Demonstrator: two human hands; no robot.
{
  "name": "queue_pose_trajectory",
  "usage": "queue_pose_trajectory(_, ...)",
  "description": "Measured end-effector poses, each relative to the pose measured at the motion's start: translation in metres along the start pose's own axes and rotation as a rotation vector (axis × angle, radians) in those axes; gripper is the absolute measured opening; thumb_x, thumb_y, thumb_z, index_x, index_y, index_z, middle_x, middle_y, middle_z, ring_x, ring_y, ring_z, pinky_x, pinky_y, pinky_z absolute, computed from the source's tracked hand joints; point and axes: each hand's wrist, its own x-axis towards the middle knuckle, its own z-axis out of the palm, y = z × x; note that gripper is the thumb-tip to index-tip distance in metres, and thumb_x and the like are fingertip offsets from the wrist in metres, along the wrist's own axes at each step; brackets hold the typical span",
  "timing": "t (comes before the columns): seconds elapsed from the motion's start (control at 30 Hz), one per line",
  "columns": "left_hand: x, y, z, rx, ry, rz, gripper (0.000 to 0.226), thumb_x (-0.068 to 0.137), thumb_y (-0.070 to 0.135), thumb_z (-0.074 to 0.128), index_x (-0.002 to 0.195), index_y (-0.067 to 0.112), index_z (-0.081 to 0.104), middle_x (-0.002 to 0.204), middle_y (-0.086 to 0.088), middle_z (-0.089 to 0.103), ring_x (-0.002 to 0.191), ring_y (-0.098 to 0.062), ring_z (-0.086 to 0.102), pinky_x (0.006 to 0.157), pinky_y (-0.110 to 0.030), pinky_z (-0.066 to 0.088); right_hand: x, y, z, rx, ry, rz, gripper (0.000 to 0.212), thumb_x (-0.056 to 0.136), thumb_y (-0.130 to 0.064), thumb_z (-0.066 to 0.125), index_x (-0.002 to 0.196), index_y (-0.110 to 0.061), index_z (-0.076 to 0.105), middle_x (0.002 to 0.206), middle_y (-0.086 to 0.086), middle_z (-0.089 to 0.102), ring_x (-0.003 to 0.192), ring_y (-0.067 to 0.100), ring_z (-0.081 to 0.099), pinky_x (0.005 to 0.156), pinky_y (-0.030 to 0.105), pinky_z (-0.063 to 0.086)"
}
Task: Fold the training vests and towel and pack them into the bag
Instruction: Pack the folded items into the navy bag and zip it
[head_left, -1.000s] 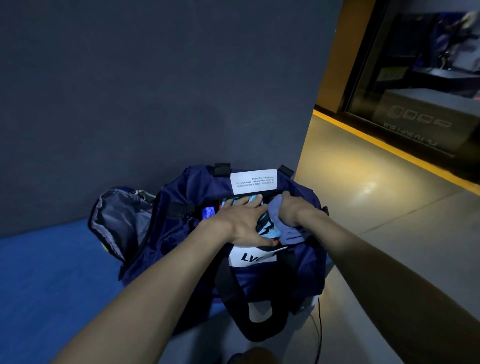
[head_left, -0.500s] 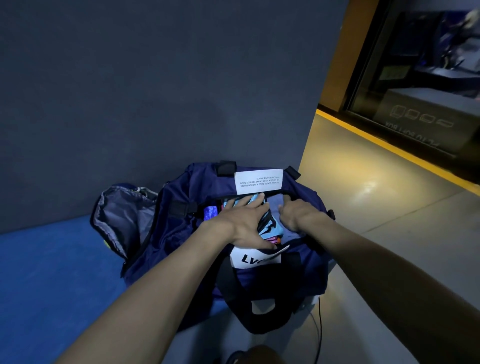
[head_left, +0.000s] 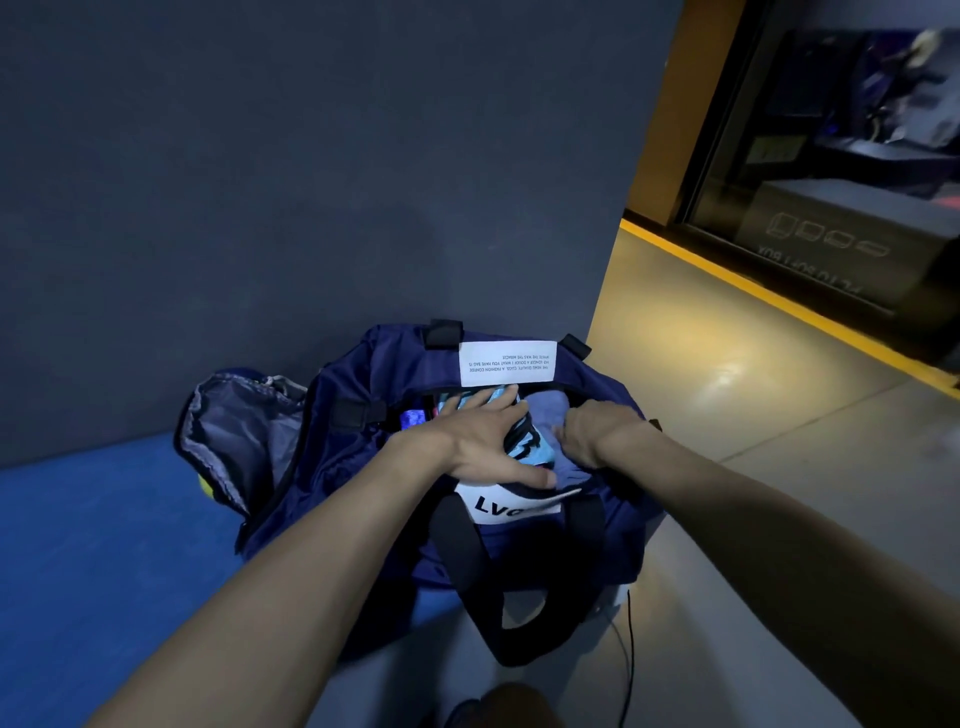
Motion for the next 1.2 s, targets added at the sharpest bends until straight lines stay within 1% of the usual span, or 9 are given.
queue_pose_trajectory(0.2, -0.025, -0.019, -0.021, -0.202, 0.197, 0.08, 0.088, 0.087, 0.083, 0.046, 0.158, 0.035, 0.029, 0.164, 0.013, 0.03, 0.151, -0.014, 0.028, 0.123, -0.044, 0.027, -0.035, 0.025, -0.039, 0.048, 0.099, -0.222, 0.055, 0.107, -0.056, 0.03, 0.123, -0.016, 0.063, 0.126, 0.013, 0.064, 0.114, 0.032, 0.059, 0.088, 0.037, 0.041)
queue_pose_trajectory(0.37, -0.065, -0.048, -0.024, -0.02, 0.274, 0.039, 0.084, 0.077, 0.097, 0.022, 0.133, 0.043, 0.053, 0.122, 0.017, 0.057, 0.115, -0.011, 0.056, 0.1, -0.044, 0.047, -0.073, 0.052, -0.044, 0.309, 0.103, -0.498, 0.057, 0.091, -0.078, 0.044, 0.084, -0.027, 0.067, 0.08, -0.005, 0.065, 0.076, 0.012, 0.058, 0.071, 0.032, 0.043)
queue_pose_trajectory(0.5, -0.084, -0.059, -0.025, 0.062, 0.282, 0.141, 0.075, 0.079, 0.09, 0.034, 0.12, 0.035, 0.064, 0.108, 0.012, 0.066, 0.102, -0.013, 0.058, 0.095, -0.042, 0.047, -0.083, 0.07, -0.031, 0.457, 0.106, -0.611, 0.038, 0.086, -0.068, 0.068, 0.085, -0.03, 0.075, 0.082, -0.015, 0.073, 0.076, 0.004, 0.065, 0.065, 0.025, 0.047)
queue_pose_trajectory(0.6, -0.088, -0.062, -0.028, -0.271, 0.361, 0.253, 0.045, 0.093, 0.07, 0.052, 0.087, 0.028, 0.068, 0.083, 0.012, 0.066, 0.081, -0.003, 0.056, 0.084, -0.032, 0.047, -0.079, 0.071, -0.029, 0.466, 0.192, -0.555, 0.056, 0.089, -0.073, 0.056, 0.068, -0.021, 0.064, 0.069, -0.008, 0.065, 0.064, 0.009, 0.057, 0.062, 0.032, 0.043)
queue_pose_trajectory(0.7, -0.084, -0.063, -0.036, -0.447, 0.473, 0.216, 0.041, 0.096, 0.057, 0.055, 0.071, 0.024, 0.057, 0.066, 0.01, 0.051, 0.066, -0.005, 0.046, 0.069, -0.034, 0.041, -0.076, 0.063, -0.04, 0.377, 0.224, -0.421, 0.072, 0.095, -0.075, 0.034, 0.08, -0.015, 0.07, 0.081, -0.001, 0.072, 0.077, 0.018, 0.065, 0.073, 0.037, 0.051)
queue_pose_trajectory(0.87, -0.077, -0.058, -0.034, -0.358, 0.511, 0.185, 0.04, 0.103, 0.039, 0.058, 0.068, 0.021, 0.052, 0.062, 0.007, 0.047, 0.06, -0.005, 0.043, 0.064, -0.033, 0.037, -0.077, 0.004, -0.059, 0.475, 0.485, -0.569, 0.048, 0.108, -0.049, 0.035, 0.089, -0.015, 0.064, 0.091, -0.002, 0.064, 0.089, 0.018, 0.058, 0.079, 0.035, 0.042)
queue_pose_trajectory(0.93, -0.076, -0.06, -0.034, -0.302, 0.521, 0.186, 0.04, 0.102, 0.046, 0.056, 0.073, 0.018, 0.058, 0.066, 0.0, 0.055, 0.061, -0.008, 0.047, 0.064, -0.036, 0.04, -0.074, -0.025, -0.061, 0.543, 0.381, -0.648, 0.046, 0.109, -0.046, 0.037, 0.086, -0.016, 0.064, 0.09, -0.005, 0.062, 0.086, 0.011, 0.055, 0.081, 0.031, 0.042)
queue_pose_trajectory(1.03, -0.08, -0.076, -0.037, -0.11, 0.543, 0.153, 0.047, 0.096, 0.063, 0.046, 0.077, 0.023, 0.061, 0.069, 0.002, 0.06, 0.067, -0.013, 0.055, 0.067, -0.036, 0.043, -0.054, -0.037, -0.051, 0.52, 0.183, -0.536, 0.053, 0.106, -0.055, 0.036, 0.066, -0.02, 0.041, 0.069, -0.006, 0.048, 0.067, 0.013, 0.046, 0.066, 0.032, 0.036)
queue_pose_trajectory(1.2, -0.087, -0.106, -0.027, -0.152, 0.522, 0.101, 0.041, 0.1, 0.055, 0.054, 0.076, 0.022, 0.062, 0.072, 0.002, 0.063, 0.07, -0.015, 0.058, 0.07, -0.036, 0.047, -0.043, -0.021, -0.035, 0.548, 0.235, -0.592, 0.051, 0.104, -0.042, 0.05, 0.063, -0.018, 0.032, 0.059, -0.004, 0.038, 0.056, 0.01, 0.034, 0.06, 0.033, 0.03)
